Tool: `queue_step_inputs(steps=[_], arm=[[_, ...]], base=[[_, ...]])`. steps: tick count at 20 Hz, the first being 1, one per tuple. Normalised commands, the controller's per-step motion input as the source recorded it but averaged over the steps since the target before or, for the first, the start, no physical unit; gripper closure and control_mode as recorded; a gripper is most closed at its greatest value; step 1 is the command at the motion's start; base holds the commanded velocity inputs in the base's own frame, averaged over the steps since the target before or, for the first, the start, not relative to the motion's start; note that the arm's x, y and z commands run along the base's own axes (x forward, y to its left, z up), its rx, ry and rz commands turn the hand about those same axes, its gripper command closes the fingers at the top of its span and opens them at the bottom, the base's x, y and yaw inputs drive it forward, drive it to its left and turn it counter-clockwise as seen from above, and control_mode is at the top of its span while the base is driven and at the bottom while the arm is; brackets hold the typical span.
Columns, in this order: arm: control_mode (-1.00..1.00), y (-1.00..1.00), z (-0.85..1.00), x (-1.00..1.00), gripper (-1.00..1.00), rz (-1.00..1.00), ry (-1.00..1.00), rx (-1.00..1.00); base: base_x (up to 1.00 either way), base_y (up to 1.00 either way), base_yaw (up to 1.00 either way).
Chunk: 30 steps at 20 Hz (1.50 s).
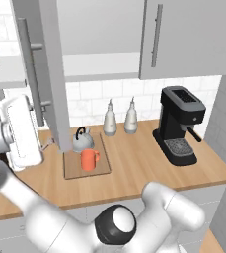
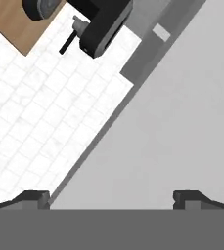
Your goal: Pick the kettle from the counter and place it on the tray. Then pick the mug from the cabinet and place it on the tray. Then close the cabinet doors.
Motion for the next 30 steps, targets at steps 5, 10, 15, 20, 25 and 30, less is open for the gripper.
queue_step_inputs(steps=[5,10,15,20,25,30], arm=[[-1.00,-0.84,0.11,-0.13,-1.00,0.01,-0.12,0.10],[-1.00,-0.87,0.02,0.06,-1.00,0.17,-0.12,0.13],[-1.00,-0.85,0.00,0.13,-1.00,0.35,-0.18,0.13],[-1.00,-0.76,0.01,0.30,-1.00,0.48,-0.20,0.15],[-1.00,-0.62,0.02,0.45,-1.00,0.54,-0.22,0.18],[-1.00,-0.37,0.01,0.79,-1.00,0.49,-0.11,0.16]], base=[[0.00,0.00,0.00],[0.00,0.00,0.00],[0.00,0.00,0.00],[0.00,0.00,0.00],[0.00,0.00,0.00],[0.00,0.00,0.00]])
